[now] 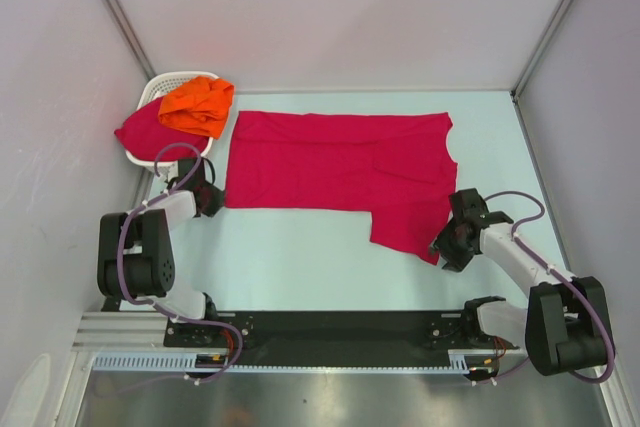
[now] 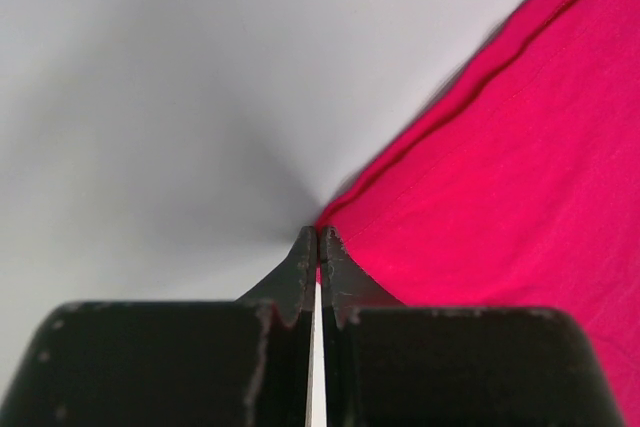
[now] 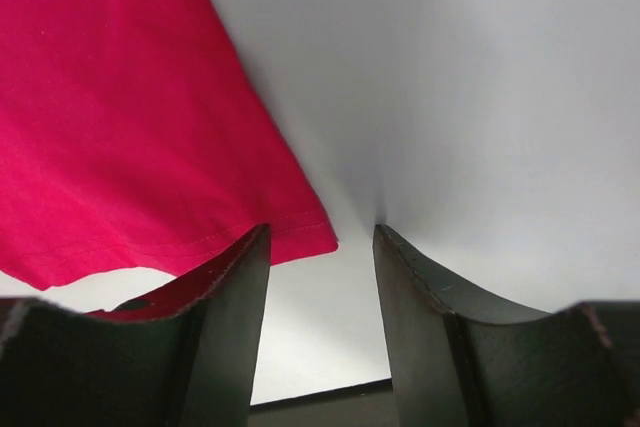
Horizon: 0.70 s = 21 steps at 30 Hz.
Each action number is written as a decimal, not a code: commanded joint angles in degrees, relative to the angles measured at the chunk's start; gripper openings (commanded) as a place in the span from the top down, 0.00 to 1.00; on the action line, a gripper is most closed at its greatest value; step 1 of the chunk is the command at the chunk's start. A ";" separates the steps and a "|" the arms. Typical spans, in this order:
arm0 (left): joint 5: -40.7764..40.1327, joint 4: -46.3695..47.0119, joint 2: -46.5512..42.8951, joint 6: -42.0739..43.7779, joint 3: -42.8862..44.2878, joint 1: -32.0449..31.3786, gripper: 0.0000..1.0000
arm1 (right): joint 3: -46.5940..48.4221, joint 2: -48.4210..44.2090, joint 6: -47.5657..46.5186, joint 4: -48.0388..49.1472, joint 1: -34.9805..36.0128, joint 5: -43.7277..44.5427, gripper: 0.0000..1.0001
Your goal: Fold and stack the t-shirts
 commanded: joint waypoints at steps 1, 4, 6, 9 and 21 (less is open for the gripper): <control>-0.70 -1.94 0.52 1.27 1.07 -0.31 1.00 | -0.77 0.75 -0.15 1.80 -0.14 2.37 0.52; -0.87 -1.94 0.70 1.18 1.33 -0.32 1.00 | -1.03 1.54 -0.32 2.15 -0.13 1.93 0.56; -0.87 -2.03 0.70 1.09 1.42 -0.23 1.00 | -1.21 1.64 -0.32 2.41 0.04 1.58 0.57; -1.05 -2.12 0.87 1.09 1.68 -0.23 1.00 | -1.29 1.81 -0.41 2.76 0.56 0.79 0.59; -0.96 -2.47 1.32 1.44 2.29 -0.32 1.00 | -1.82 3.31 -0.41 1.63 0.66 1.14 0.84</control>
